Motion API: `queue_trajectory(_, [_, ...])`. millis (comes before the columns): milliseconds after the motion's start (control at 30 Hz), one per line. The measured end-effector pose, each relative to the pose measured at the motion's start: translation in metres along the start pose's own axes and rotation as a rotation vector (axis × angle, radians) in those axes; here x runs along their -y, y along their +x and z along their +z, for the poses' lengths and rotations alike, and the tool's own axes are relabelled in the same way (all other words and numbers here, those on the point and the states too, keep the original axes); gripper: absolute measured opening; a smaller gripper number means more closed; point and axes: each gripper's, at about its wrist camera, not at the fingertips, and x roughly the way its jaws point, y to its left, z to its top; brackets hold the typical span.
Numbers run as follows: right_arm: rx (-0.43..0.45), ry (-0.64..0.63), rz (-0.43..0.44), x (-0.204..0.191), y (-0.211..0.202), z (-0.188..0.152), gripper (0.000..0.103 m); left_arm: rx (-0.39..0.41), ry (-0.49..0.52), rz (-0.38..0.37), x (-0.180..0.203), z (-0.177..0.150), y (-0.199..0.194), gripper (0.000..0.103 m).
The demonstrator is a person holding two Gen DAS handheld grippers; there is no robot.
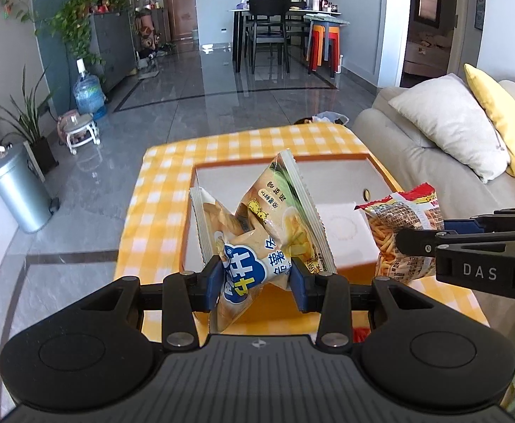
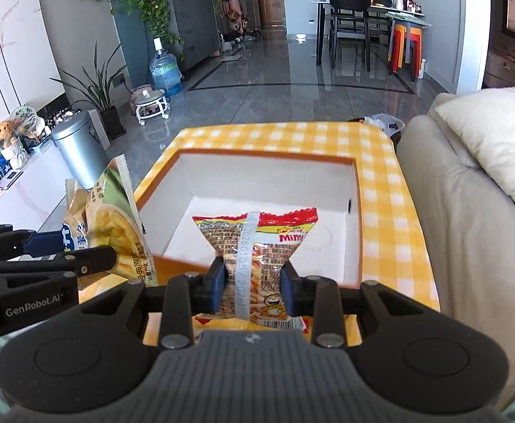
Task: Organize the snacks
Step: 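Carry both bags over the orange box and lower them inside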
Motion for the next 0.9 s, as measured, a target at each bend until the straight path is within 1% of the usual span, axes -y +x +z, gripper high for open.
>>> queue_trajectory(200, [-0.006, -0.009, 0.0, -0.004, 0.026, 0.024, 0.029, -0.02, 0.003, 0.005, -0.006, 0.023, 0.025, 0.045])
queue_trajectory(367, [-0.041, -0.021, 0.007, -0.004, 0.055, 0.043, 0.029, -0.076, 0.023, 0.003, -0.012, 0.036, 0.053, 0.045])
queue_trajectory(467, [-0.082, -0.023, 0.01, -0.002, 0.076, 0.052, 0.029, -0.117, 0.033, -0.002, -0.015, 0.044, 0.072, 0.045])
queue_trajectory(567, [-0.131, 0.01, 0.015, 0.005, 0.098, 0.057, 0.029, -0.169, 0.058, -0.003, -0.015, 0.048, 0.09, 0.045])
queue_trajectory(667, [-0.184, 0.037, 0.014, 0.01, 0.12, 0.056, 0.029, -0.217, 0.092, 0.005, -0.014, 0.046, 0.106, 0.045])
queue_trajectory(900, [-0.286, 0.05, 0.022, 0.013, 0.162, 0.047, 0.029, -0.289, 0.16, 0.031, -0.008, 0.042, 0.137, 0.045])
